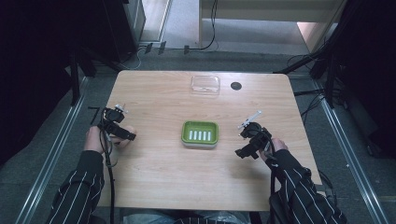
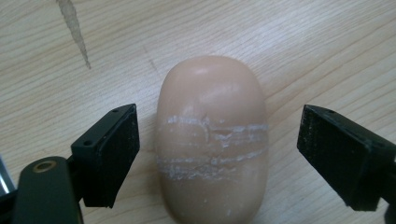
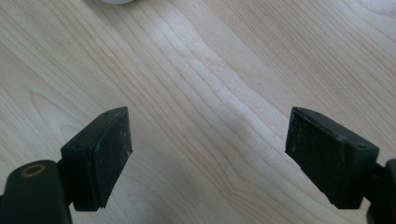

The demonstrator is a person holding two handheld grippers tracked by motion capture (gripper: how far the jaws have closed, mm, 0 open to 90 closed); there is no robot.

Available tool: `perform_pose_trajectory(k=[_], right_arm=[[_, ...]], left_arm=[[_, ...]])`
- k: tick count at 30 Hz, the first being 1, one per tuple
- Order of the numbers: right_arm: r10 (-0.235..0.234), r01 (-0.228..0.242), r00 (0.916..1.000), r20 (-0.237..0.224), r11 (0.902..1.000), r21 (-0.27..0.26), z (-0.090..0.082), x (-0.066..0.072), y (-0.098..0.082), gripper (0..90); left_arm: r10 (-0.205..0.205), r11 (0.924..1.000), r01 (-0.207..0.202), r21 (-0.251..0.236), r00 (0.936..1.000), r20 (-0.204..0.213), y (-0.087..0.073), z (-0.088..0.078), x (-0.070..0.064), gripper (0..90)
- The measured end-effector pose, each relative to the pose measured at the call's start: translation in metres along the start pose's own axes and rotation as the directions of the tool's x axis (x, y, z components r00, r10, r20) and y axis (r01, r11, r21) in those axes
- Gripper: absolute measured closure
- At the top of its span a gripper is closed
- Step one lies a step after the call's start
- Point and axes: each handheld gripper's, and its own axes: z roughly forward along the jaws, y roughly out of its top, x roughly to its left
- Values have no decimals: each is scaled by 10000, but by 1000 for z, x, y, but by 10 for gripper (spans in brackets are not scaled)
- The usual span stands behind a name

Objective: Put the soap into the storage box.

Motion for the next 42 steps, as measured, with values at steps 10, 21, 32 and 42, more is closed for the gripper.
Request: perform_pose_trajectory(k=[10, 21, 32, 42], right_arm=[[6, -6, 10000, -34, 10000, -6, 0, 0, 0, 154], [-36, 36, 10000, -70, 10000, 26, 1, 1, 0, 154], [-14, 15, 10000, -62, 10000, 45, 1, 1, -1, 154], [-31, 31, 10000, -23, 10000, 9, 0, 1, -1, 154]], left_arm=[[7, 9998, -10, 184, 9998, 193, -2, 3, 2, 246], [-43, 9995, 34, 323, 9996, 283, -4, 6, 5, 325], [40, 9993, -49, 383, 9997, 238, -5, 10, 3, 327], [279, 9993, -281, 265, 9996, 70, -7, 10, 1, 335]])
